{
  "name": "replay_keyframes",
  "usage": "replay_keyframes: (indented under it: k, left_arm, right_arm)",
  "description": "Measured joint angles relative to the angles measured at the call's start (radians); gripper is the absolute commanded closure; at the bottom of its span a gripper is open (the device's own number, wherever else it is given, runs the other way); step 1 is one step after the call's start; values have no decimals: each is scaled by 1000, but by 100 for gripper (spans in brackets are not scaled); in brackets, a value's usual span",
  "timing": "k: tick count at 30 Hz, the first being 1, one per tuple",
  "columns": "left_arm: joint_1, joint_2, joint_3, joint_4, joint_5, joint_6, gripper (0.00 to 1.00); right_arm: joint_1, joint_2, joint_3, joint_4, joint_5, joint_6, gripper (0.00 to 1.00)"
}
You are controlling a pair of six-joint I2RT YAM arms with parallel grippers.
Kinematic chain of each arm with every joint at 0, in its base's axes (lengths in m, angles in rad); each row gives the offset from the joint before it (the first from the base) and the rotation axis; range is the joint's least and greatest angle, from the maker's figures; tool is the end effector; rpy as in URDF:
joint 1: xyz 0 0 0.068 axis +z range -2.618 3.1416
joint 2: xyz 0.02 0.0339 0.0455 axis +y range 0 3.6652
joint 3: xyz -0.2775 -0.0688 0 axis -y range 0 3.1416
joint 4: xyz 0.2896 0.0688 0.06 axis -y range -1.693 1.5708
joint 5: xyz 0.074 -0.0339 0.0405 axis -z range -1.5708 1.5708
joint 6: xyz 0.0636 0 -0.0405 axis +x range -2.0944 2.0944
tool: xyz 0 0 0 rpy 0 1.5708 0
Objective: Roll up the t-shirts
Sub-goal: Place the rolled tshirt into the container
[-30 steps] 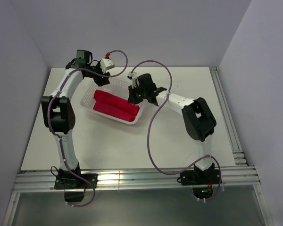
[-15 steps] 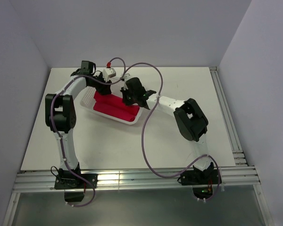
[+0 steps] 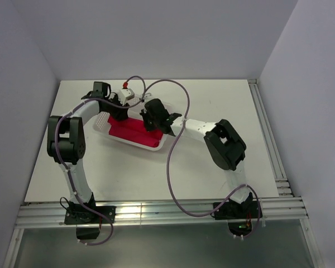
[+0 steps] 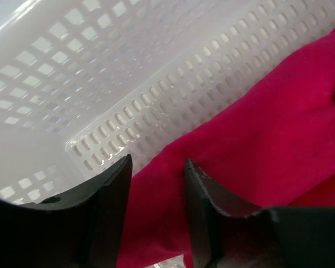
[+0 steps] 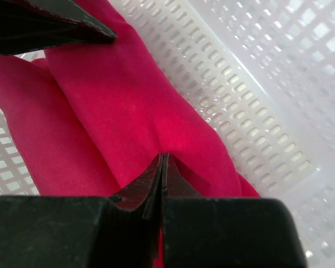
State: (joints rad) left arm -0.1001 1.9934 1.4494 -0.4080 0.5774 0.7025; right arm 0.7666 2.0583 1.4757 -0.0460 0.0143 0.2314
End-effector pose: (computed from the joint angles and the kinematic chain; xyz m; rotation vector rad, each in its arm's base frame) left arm 0.4806 -0.0832 0.1644 1.1256 2.0804 -0.4446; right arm 0.3868 0.3712 0.1685 -0.5877 2.1745 0.5349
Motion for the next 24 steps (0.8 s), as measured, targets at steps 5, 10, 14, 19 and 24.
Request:
replay_keyframes:
  k: [5,10,14,19,24]
  left_arm:
    - [24,-25,-3,9,-13,-43,50]
    - [36,-77,-26,29,-57,-83,48]
    - [39,-121,-40,50,-89,-106,45]
    - [47,-211,-76,61,-89,-159,43]
    - [56,-348,-84,82,-78,-231,35]
  right_arm:
    - [3,-28,-3,-33,53,0,100]
    - [3,-60,-8,-68,100,11,100]
    - [3,-117,-53,-72,148,24,100]
    - [3,-273,-194,-51,190,35,93]
    - [3,-481,-314,7,218,41,75]
